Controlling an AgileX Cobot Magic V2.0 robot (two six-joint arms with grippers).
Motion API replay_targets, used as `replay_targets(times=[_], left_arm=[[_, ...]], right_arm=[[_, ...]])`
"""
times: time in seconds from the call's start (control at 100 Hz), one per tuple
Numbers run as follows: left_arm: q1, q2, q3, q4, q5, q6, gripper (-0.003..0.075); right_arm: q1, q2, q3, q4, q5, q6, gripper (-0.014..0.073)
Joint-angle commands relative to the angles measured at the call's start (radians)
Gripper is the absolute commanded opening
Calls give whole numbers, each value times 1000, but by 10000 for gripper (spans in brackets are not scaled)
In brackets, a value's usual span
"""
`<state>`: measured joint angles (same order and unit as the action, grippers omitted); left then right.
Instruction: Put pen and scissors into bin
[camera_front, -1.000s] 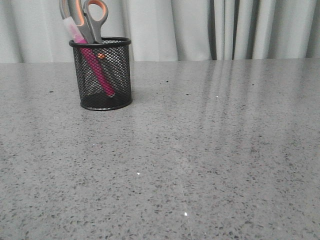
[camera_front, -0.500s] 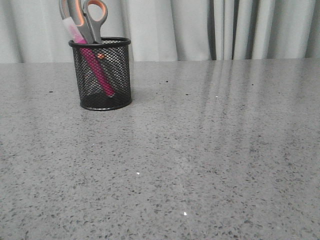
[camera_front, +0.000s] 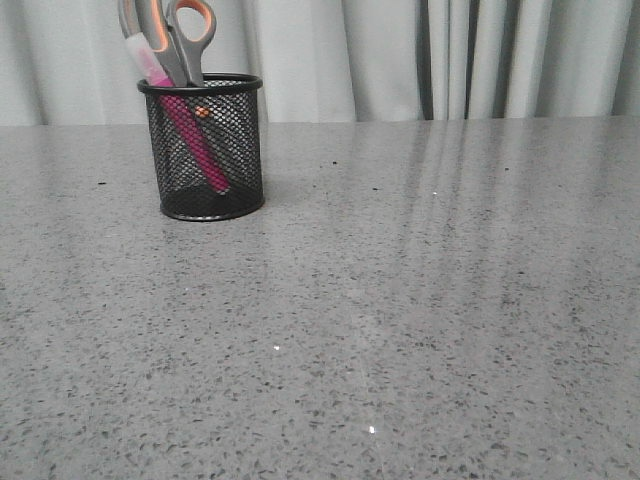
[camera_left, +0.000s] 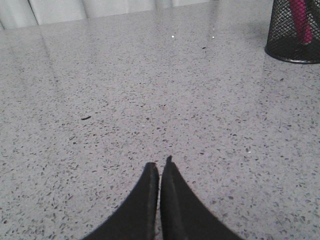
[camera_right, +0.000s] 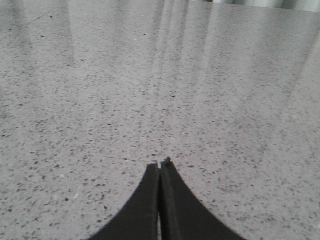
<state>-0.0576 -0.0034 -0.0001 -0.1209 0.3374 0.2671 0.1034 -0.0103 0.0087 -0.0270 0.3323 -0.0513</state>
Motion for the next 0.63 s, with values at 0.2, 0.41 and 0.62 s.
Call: replay_targets(times=[0.2, 0.41, 0.62], left_arm=[[1, -34, 45, -6, -52, -11, -19], [1, -34, 45, -6, -52, -11, -19], [1, -34, 45, -6, -52, -11, -19]], right_arm=[[-39, -19, 15, 34, -46, -38, -69], [-39, -19, 15, 34, -46, -38, -69], [-39, -19, 15, 34, -46, -38, -69]])
